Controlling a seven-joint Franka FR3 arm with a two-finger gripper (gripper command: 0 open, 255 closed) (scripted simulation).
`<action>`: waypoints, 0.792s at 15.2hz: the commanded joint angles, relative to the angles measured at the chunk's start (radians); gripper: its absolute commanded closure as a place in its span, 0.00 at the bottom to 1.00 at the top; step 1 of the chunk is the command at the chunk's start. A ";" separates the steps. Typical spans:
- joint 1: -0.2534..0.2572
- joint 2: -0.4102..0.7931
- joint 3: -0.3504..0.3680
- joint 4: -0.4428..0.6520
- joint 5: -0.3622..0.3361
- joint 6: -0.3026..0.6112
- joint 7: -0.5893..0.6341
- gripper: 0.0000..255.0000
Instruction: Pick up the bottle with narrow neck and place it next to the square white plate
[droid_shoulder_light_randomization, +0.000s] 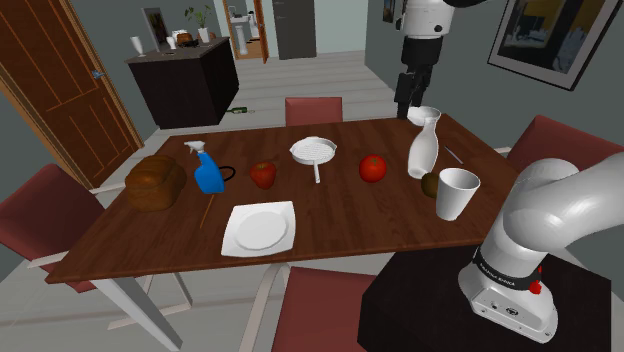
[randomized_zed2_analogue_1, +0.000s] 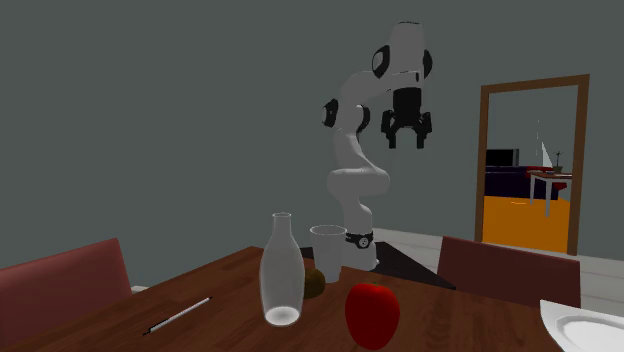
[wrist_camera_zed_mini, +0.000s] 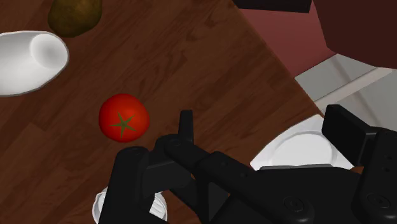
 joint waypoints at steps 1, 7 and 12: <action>0.000 0.000 0.000 0.000 0.000 0.000 0.000 0.00; -0.045 -0.002 -0.125 -0.082 -0.082 0.099 -0.128 0.00; -0.082 0.034 -0.234 -0.118 -0.145 0.191 -0.234 0.00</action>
